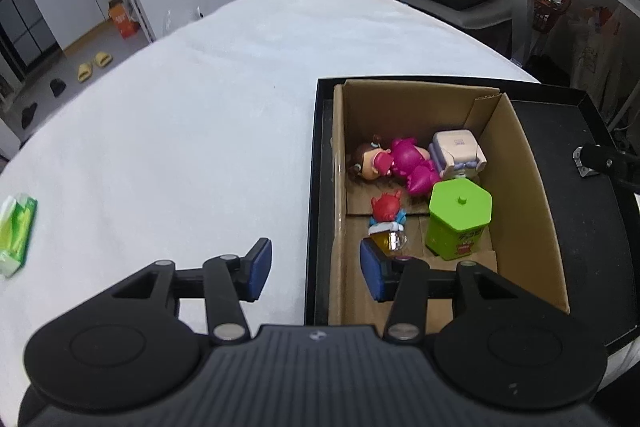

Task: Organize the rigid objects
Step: 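Move the right gripper to the white charger plug and close on it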

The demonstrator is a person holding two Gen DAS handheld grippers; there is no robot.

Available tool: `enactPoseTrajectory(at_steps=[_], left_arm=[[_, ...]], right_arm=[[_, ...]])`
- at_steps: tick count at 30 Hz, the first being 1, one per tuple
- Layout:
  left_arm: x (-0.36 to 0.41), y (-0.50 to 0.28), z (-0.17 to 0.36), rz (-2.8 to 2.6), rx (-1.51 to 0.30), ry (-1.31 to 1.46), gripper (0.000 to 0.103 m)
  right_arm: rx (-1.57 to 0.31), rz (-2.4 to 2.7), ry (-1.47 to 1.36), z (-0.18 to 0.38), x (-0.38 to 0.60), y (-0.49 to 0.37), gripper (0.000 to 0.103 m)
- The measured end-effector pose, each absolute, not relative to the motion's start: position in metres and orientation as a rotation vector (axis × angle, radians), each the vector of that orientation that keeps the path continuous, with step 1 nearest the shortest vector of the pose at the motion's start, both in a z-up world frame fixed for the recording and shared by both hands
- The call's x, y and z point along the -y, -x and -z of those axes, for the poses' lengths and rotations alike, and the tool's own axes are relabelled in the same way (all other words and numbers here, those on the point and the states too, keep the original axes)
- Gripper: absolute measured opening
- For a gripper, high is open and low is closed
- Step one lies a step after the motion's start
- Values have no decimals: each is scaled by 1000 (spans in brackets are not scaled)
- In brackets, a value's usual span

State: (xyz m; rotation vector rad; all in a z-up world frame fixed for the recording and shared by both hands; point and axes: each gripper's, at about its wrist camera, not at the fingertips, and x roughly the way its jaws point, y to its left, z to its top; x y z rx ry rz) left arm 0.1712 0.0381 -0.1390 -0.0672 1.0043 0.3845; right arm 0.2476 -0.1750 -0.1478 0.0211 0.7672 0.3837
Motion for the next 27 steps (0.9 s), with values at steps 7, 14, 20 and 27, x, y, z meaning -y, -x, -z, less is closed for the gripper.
enactPoseTrajectory(at_steps=[7, 14, 20, 27], left_arm=[[-36, -179, 143, -467, -1016, 33, 48], [-30, -188, 148, -483, -1048, -5, 50], [-23, -196, 152, -491, -1085, -36, 50], [-19, -204, 158, -510, -1113, -52, 50]], right_arm=[[-777, -315, -26, 169, 199, -264, 79], [-781, -259, -33, 200, 217, -279, 82], [-817, -245, -68, 215, 224, -294, 84], [-861, -208, -60, 234, 228, -308, 86]])
